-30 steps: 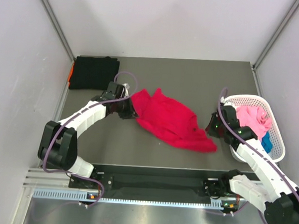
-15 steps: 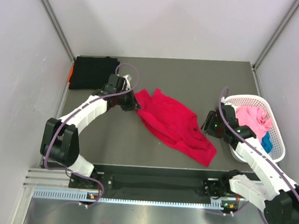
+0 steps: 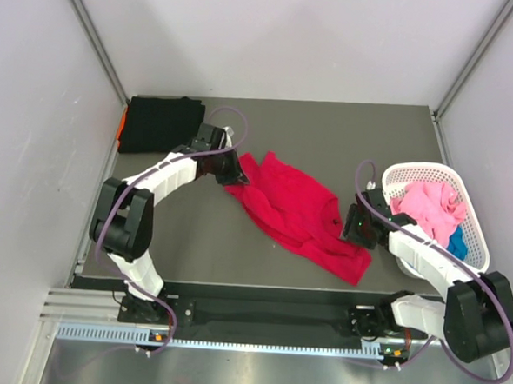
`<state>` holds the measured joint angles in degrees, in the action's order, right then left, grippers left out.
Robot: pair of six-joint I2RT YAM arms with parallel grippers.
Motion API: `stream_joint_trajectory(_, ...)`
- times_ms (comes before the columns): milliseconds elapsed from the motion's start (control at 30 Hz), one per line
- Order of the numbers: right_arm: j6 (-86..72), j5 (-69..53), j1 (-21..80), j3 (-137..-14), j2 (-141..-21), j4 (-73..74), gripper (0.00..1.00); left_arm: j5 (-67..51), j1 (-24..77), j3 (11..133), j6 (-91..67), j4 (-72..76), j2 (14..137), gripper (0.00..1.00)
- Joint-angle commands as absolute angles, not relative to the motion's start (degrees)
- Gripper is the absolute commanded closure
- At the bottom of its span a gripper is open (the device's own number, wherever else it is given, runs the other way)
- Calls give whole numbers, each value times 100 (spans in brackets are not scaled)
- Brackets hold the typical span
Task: Fold and stack the t-shirts
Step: Flatten the tshirt out
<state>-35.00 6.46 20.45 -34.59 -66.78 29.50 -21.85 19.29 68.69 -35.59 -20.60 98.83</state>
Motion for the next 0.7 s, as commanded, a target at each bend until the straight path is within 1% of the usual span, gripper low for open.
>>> stream_joint_trajectory(0,-3674,791,1995,-3367,-6741,2497,53,-2276,1934,7251,-3489,-1723,9984,100)
stream_joint_trajectory(33,-3683,765,1986,-3349,-6811,2418,58,-2302,1925,7286,-3498,-1705,10028,100)
stream_joint_trajectory(67,-3683,765,1960,-3357,-6838,2391,62,-2329,1934,7286,-3507,-1679,10054,100)
stream_joint_trajectory(100,-3683,765,1951,-3375,-6873,2365,76,-2329,1925,7295,-3507,-1679,10063,100)
stream_joint_trajectory(200,-3630,800,1881,-3489,-6803,2373,100,-2285,1925,7339,-3446,-1775,10011,100)
stream_joint_trajectory(267,-3578,826,1820,-3743,-6663,2452,100,-2119,1925,7496,-3323,-1941,9897,100)
stream_joint_trajectory(433,-3270,984,1758,-4999,-6364,3032,100,-1293,1934,8234,-3164,-2732,9449,100)
stream_joint_trajectory(600,-3173,1063,1714,-6228,-5882,3532,100,-678,1934,8981,-3129,-3278,8624,100)
stream_joint_trajectory(667,-3155,1055,1714,-6529,-5679,3656,100,-607,1934,9009,-3190,-3314,8107,100)
